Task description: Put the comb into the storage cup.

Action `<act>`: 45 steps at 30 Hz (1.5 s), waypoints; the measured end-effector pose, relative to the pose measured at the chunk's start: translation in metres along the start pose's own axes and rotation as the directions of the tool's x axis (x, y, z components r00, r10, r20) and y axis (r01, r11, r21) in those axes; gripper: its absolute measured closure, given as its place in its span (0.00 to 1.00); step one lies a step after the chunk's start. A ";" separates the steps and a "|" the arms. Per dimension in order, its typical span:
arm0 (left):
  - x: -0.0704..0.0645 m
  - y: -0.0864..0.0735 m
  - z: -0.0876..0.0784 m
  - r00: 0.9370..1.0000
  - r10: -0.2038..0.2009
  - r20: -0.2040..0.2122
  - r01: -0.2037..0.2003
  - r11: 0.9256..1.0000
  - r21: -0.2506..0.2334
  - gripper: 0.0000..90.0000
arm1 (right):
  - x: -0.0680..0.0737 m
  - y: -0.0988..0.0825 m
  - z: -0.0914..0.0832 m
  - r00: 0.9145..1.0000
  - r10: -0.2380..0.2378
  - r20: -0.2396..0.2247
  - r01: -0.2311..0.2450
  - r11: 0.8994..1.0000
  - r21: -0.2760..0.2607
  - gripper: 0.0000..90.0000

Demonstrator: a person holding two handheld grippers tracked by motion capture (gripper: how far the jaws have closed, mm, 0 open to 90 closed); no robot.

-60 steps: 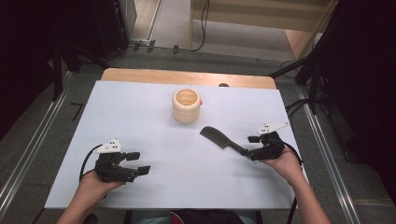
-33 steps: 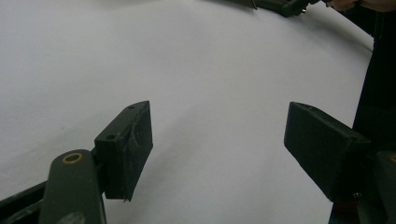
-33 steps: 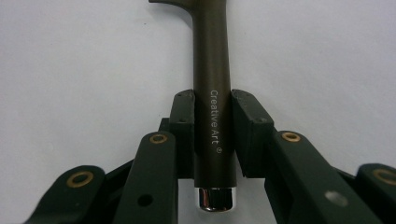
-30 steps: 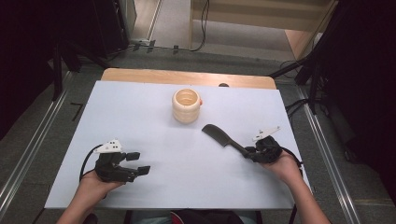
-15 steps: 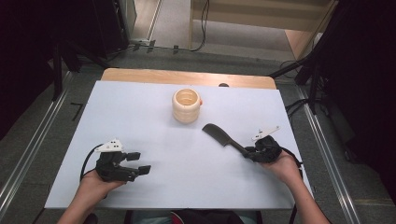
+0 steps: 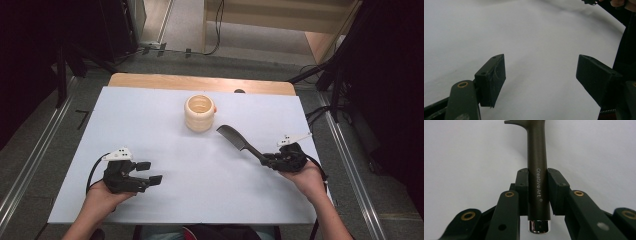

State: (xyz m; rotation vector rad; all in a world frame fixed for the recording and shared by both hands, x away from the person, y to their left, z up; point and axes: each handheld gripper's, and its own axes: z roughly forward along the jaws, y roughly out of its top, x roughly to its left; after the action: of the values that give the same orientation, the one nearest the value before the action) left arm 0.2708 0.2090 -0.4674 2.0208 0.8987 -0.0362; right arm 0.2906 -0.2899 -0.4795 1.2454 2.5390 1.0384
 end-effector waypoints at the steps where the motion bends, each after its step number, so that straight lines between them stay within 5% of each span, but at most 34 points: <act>1: 0.000 0.000 0.000 1.000 -0.002 -0.002 0.002 1.000 0.000 0.27 | 0.003 0.002 -0.002 1.000 0.005 -0.010 -0.005 1.000 -0.015 0.78; 26: -0.002 0.019 0.004 0.999 -0.038 -0.007 0.038 0.999 -0.006 0.27 | 0.032 0.021 -0.012 0.997 0.063 -0.044 -0.069 0.987 -0.144 0.78; 45: 0.000 0.035 0.001 0.993 -0.110 -0.039 0.109 0.994 -0.027 0.27 | 0.076 0.047 0.002 0.998 0.053 -0.017 -0.055 0.965 -0.257 0.78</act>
State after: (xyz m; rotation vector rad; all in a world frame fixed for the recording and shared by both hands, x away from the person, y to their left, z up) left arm 0.2926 0.1961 -0.4428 1.9535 1.0302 -0.0443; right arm 0.2724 -0.2129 -0.4383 1.2436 2.2949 1.3392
